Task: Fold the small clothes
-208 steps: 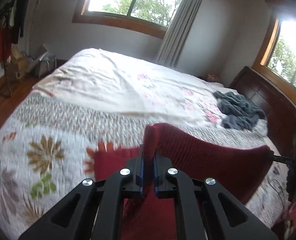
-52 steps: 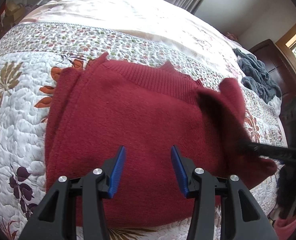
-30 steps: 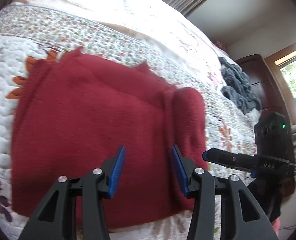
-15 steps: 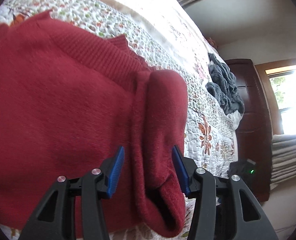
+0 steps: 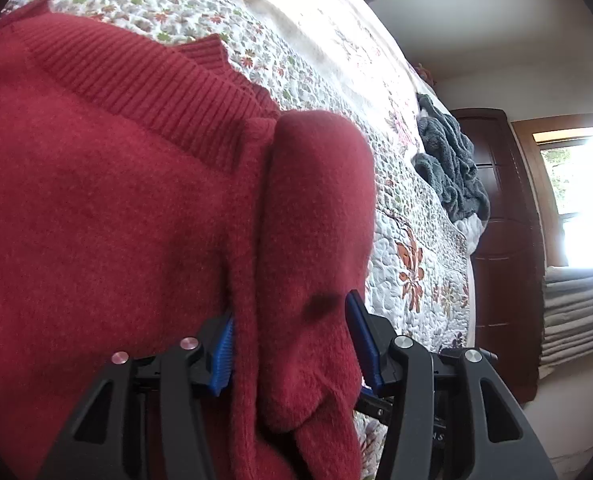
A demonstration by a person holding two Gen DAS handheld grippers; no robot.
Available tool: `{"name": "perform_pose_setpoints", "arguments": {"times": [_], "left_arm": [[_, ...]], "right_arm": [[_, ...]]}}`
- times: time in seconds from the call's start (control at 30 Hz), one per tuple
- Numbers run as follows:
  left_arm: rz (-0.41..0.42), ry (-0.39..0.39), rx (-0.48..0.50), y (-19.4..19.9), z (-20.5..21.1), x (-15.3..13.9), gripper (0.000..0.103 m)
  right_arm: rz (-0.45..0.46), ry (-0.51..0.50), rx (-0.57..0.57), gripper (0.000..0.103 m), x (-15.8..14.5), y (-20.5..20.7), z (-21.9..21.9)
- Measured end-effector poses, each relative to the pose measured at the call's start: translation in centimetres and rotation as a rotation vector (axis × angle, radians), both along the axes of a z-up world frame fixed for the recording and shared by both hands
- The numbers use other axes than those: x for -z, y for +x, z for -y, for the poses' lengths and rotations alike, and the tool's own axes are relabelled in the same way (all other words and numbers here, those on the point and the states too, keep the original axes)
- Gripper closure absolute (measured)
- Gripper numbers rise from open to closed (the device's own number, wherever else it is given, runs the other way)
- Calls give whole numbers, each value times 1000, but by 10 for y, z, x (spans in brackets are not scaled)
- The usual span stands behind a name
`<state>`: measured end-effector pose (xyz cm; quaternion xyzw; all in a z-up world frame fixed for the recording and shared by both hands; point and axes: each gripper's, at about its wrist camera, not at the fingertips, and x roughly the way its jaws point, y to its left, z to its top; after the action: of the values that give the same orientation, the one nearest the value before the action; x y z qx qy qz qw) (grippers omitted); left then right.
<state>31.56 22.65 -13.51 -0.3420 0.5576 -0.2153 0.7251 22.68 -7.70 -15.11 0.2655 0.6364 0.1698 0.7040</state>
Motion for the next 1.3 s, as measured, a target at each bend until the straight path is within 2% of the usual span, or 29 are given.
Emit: {"name": "perform_pose_setpoints", "arguments": {"times": [0.03, 0.1, 0.17, 0.2, 0.33, 0.4, 0.5, 0.67, 0.83, 1.0, 1.13, 1.3], "left_arm": [[0, 0, -3, 1, 1, 1, 53], [6, 12, -12, 2, 3, 0, 74], [17, 31, -14, 2, 3, -1, 86], [26, 34, -19, 1, 3, -3, 87], [101, 51, -16, -7, 4, -21, 89], [142, 31, -13, -12, 2, -34, 89], [162, 2, -21, -14, -5, -47, 89], [183, 14, -47, -14, -29, -61, 89], [197, 28, -85, -17, -65, -69, 89], [206, 18, -154, -22, -115, -78, 89], [219, 44, -209, -29, -159, -87, 89], [199, 78, -269, -41, -204, -80, 89]], "right_arm": [[0, 0, 1, 59, 0, 1, -2], [-1, -2, 0, 59, 2, 1, 1], [0, -6, -1, 59, 2, 0, 3], [0, -8, -1, 59, 3, 1, 1], [5, -21, -4, 59, 1, -1, 0], [14, -28, -10, 59, -5, -4, -4], [30, -26, -15, 59, -15, -7, -10], [64, -21, -33, 59, -32, -9, -26], [87, -17, -68, 59, -43, -8, -45], [98, -17, -103, 59, -48, -3, -63], [110, -21, -145, 59, -49, -1, -76], [121, -22, -201, 58, -52, -2, -99]]}}
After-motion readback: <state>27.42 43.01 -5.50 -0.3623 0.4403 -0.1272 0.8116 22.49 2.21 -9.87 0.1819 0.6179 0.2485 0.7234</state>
